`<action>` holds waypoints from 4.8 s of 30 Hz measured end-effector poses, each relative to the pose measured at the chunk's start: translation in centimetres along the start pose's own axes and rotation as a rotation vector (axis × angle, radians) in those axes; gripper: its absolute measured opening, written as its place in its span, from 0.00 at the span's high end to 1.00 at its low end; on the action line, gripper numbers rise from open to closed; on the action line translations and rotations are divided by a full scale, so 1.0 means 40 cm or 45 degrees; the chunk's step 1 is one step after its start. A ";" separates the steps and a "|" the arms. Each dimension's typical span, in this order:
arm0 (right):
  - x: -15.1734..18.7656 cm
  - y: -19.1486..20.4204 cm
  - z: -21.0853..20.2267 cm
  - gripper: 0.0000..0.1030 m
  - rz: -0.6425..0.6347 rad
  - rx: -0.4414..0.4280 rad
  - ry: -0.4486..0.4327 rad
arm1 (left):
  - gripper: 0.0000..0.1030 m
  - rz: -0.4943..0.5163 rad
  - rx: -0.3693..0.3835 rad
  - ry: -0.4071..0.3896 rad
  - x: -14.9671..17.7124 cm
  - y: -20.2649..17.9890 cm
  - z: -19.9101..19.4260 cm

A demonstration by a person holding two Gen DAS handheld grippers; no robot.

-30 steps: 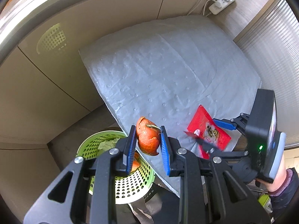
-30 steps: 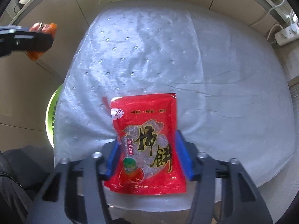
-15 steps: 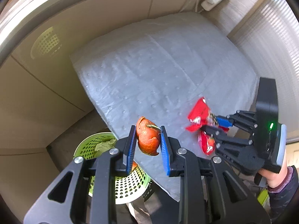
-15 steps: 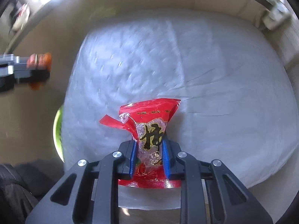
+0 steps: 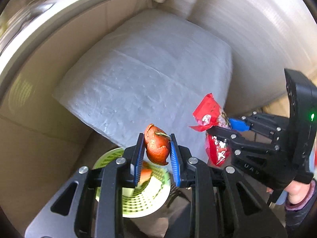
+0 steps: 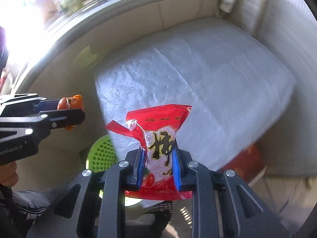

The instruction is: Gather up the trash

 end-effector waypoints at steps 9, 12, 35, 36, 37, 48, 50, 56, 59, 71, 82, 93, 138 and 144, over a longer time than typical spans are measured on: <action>0.132 0.230 0.010 0.76 0.379 0.100 -0.160 | 0.76 0.456 0.058 -0.009 0.140 0.114 -0.045; 0.162 0.276 0.013 0.76 0.436 0.108 -0.182 | 0.76 0.539 0.091 0.017 0.171 0.124 -0.026; 0.365 0.287 0.154 0.75 0.756 0.237 -0.084 | 0.22 1.150 0.221 0.176 0.347 0.025 0.301; 0.371 0.288 0.157 0.75 0.781 0.240 -0.088 | 0.14 1.144 0.224 0.164 0.343 0.024 0.306; 0.378 0.288 0.159 0.75 0.799 0.246 -0.092 | 0.14 1.146 0.235 0.163 0.344 0.023 0.312; 0.387 0.287 0.168 0.75 0.903 0.292 -0.144 | 0.14 1.198 0.264 0.131 0.322 0.051 0.258; 0.386 0.285 0.173 0.74 0.906 0.289 -0.155 | 0.14 1.178 0.276 0.107 0.304 0.064 0.229; 0.386 0.275 0.270 0.74 0.862 0.236 -0.124 | 0.11 1.110 0.277 0.028 0.261 0.130 0.139; 0.390 0.268 0.361 0.74 0.843 0.194 -0.077 | 0.11 1.100 0.245 0.013 0.258 0.161 0.126; 0.419 0.233 0.605 0.13 0.809 0.215 0.152 | 0.10 1.043 0.129 0.085 0.254 0.247 0.175; 0.428 0.228 0.539 0.03 0.874 0.240 0.131 | 0.10 0.985 0.092 0.105 0.242 0.230 0.182; 0.339 0.248 0.379 0.03 0.803 0.277 0.037 | 0.10 0.841 0.044 0.006 0.177 0.227 0.054; -0.078 0.488 -0.604 0.02 0.300 0.517 -0.916 | 0.08 0.024 -0.158 -0.784 -0.155 0.266 -0.700; -0.082 0.516 -0.653 0.02 0.277 0.526 -1.019 | 0.08 -0.015 -0.200 -0.826 -0.183 0.274 -0.726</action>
Point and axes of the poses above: each gripper's, at about its wrist camera, not at the fingertips, and z roughly the way its jaws point, y to its left, x to its underside, the point moved 3 cm from there along z, roughly the way its jaws point, and after that the axes turned 15 degrees about -x, right-handed, at the moved point
